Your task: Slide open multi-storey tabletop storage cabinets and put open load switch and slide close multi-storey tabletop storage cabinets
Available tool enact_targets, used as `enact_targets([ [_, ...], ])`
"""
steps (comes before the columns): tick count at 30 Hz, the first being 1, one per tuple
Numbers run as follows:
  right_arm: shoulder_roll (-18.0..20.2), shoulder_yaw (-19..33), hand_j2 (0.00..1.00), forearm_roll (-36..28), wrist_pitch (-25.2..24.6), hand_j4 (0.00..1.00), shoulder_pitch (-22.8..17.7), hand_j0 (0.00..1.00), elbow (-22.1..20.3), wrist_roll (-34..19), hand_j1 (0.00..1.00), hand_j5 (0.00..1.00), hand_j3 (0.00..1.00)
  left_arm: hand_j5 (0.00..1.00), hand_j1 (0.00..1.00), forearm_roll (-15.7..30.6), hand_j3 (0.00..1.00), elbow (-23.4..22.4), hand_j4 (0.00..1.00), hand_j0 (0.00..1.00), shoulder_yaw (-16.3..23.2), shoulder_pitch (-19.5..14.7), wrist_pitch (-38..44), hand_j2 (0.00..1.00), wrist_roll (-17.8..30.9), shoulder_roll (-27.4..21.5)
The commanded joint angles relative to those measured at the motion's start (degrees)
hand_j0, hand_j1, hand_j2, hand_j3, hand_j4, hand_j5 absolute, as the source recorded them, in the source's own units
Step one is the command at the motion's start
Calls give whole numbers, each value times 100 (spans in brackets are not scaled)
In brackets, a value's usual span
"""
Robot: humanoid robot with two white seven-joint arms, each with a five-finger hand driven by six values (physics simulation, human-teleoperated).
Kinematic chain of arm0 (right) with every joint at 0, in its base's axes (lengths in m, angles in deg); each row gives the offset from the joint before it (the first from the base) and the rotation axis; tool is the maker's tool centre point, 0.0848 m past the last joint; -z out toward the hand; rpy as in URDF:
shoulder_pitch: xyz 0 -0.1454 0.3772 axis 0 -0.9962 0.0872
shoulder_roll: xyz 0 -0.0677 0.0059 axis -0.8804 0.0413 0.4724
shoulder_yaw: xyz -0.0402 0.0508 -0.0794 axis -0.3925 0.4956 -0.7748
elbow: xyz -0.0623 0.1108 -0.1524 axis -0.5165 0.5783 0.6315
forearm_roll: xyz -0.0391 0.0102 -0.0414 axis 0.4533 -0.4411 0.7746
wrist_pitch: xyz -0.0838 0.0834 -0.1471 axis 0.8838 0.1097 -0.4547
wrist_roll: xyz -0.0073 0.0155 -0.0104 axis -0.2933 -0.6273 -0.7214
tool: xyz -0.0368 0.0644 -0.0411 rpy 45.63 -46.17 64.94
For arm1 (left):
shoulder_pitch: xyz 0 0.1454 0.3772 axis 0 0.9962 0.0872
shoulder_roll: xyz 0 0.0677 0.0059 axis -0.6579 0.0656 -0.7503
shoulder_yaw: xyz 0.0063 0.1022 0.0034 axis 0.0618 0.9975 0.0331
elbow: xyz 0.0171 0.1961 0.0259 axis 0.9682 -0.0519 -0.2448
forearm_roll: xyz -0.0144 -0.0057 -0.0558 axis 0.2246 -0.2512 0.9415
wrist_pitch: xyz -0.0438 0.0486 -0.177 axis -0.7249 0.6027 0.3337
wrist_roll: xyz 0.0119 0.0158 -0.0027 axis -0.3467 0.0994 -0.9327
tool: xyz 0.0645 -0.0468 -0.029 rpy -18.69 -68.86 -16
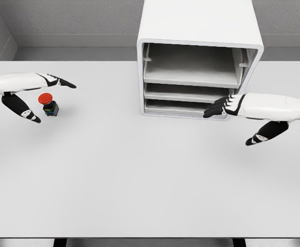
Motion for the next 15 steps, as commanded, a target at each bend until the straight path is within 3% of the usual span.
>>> enact_targets([
  [1, -21, -1, 100, -44, -15, 100, 9, 100, -2, 3, 100, 100, 100, 100, 100, 41, 100, -49, 100, 100, -25, 0, 11, 100, -4, 27],
  [4, -188, -1, 100, -71, -15, 100, 176, 100, 33, 257, 100, 100, 100, 100, 100, 32, 100, -58, 100, 100, -95, 0, 11, 100, -4, 71],
  [9, -504, -27, 100, -71, -15, 100, 255, 100, 33, 372, 100, 100, 100, 100, 100, 14, 100, -621, 100, 100, -104, 202, 11, 100, -4, 413],
  [13, -443, -335, 100, -1, -15, 100, 1072, 100, 42, -67, 100, 100, 100, 100, 100, -12, 100, -955, 100, 100, -95, 325, 11, 100, 13, 537],
  [15, -425, -397, 100, -1, -15, 100, 1134, 100, 112, -164, 100, 100, 100, 100, 100, -12, 100, -972, 100, 100, -104, 404, 11, 100, 22, 580],
])
